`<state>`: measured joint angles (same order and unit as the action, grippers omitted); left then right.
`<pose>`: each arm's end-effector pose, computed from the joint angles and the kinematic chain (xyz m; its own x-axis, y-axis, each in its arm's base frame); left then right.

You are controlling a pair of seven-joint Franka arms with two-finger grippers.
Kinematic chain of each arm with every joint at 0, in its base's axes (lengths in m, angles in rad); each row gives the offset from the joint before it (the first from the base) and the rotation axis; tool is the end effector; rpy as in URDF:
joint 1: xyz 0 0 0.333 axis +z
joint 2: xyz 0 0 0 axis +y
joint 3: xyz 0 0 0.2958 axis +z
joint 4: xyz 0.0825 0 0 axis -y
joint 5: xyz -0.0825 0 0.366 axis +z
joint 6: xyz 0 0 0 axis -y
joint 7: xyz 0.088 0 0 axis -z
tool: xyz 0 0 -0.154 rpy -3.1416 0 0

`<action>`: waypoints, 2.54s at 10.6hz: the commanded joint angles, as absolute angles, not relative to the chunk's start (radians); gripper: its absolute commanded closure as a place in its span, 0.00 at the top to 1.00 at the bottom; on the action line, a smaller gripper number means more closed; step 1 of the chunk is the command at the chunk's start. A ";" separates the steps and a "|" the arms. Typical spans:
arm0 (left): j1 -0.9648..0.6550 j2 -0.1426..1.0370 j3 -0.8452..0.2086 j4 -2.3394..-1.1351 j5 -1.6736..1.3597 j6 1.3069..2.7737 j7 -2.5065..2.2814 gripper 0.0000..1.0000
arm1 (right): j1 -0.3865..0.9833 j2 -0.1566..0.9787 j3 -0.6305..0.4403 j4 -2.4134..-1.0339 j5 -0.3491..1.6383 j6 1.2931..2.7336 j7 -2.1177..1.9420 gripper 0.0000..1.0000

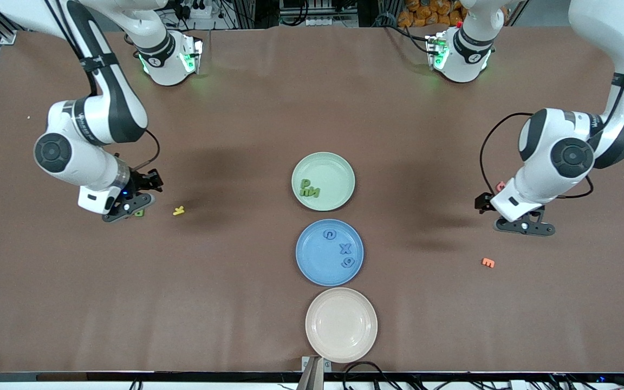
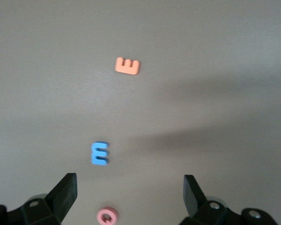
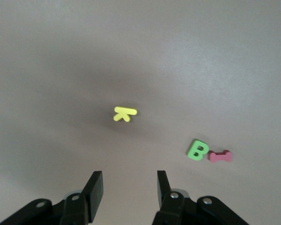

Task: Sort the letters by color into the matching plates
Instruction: 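Move the right gripper to green B while the left gripper nears blue E, then grasp green B with the right gripper while the left gripper grasps blue E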

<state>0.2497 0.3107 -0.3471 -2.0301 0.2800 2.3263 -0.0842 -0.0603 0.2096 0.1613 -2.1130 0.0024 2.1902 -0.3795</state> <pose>0.5764 -0.0417 0.2491 0.9820 -0.1884 0.0117 -0.1863 -0.9774 -0.1000 0.5302 0.0548 0.2527 0.8810 0.4609 -0.1071 0.4544 -0.8872 -0.0806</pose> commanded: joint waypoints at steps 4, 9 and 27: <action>0.347 0.362 -0.356 -2.100 0.301 2.437 0.087 1.00 | -0.189 0.156 0.178 -2.265 -0.006 2.377 -0.727 0.75; 0.422 0.462 -0.354 -2.082 0.419 2.514 0.107 1.00 | -0.210 0.169 0.178 -2.322 -0.006 2.520 -1.030 0.83; 0.437 0.578 -0.353 -2.000 0.405 2.502 0.092 0.21 | -0.255 0.363 0.176 -2.353 -0.129 2.844 -1.445 0.80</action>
